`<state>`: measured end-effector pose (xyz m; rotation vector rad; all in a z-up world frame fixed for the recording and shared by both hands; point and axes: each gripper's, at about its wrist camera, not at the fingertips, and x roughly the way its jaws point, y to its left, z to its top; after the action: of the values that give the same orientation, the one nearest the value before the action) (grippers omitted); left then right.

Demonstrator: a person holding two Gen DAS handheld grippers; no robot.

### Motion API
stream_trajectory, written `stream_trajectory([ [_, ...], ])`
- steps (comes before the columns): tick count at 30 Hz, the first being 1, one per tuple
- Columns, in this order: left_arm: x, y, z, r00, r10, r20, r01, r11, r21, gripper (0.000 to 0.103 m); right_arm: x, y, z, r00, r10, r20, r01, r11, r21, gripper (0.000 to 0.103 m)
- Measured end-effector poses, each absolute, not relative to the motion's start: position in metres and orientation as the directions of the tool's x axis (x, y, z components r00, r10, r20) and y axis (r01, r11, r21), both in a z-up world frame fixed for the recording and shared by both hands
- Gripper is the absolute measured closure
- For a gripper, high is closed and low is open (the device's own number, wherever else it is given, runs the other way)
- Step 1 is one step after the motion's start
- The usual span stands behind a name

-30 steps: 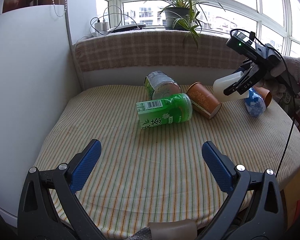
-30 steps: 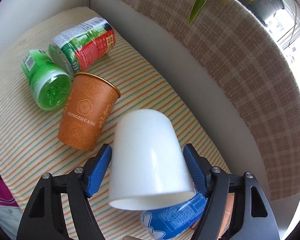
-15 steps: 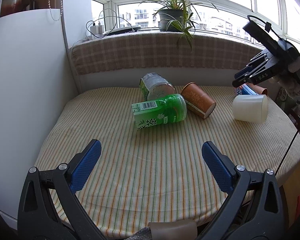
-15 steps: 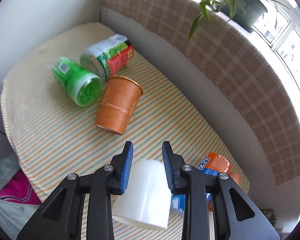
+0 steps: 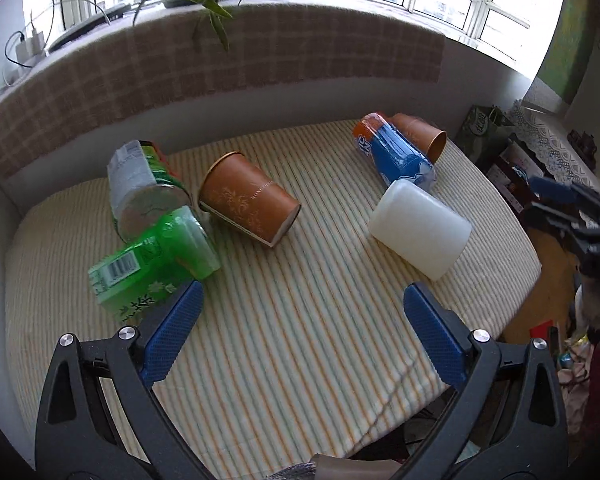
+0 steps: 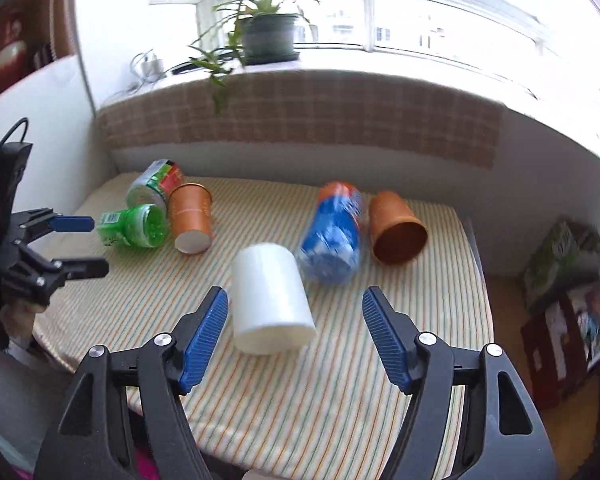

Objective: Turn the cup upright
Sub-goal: 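Reach the left tool to the white cup and grasp its body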

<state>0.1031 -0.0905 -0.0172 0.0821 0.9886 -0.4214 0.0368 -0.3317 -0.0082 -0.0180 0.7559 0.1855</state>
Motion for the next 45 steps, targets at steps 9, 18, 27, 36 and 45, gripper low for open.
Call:
stream_trajectory([
  [9, 0.151, -0.136, -0.04, 0.339, -0.36, -0.869, 0.205, 0.93, -0.305, 0.006, -0.033, -0.386, -0.046, 0.73, 0.082, -0.679, 0.081, 0.975, 0.205, 0.033],
  [18, 0.143, -0.205, -0.033, 0.467, -0.213, -0.858, 0.672, 0.716, 0.189, 0.013, -0.049, -0.402, -0.06, 0.729, 0.13, -0.672, 0.086, 0.957, 0.278, 0.033],
  [27, 0.102, -0.266, -0.045, 0.505, -0.146, -0.851, 0.846, 0.279, 0.454, 0.013, -0.056, -0.426, -0.08, 0.714, 0.186, -0.675, 0.139, 0.908, 0.396, 0.033],
  [36, 0.072, -0.294, -0.087, 0.563, -0.072, -0.823, 0.817, -0.099, 0.568, 0.013, -0.066, -0.451, -0.083, 0.716, 0.172, -0.677, 0.201, 0.878, 0.435, 0.033],
  [45, 0.069, -0.311, -0.129, 0.609, -0.063, -0.791, 0.743, -0.305, 0.596, 0.011, -0.069, -0.457, -0.088, 0.709, 0.189, -0.68, 0.216, 0.859, 0.464, 0.033],
])
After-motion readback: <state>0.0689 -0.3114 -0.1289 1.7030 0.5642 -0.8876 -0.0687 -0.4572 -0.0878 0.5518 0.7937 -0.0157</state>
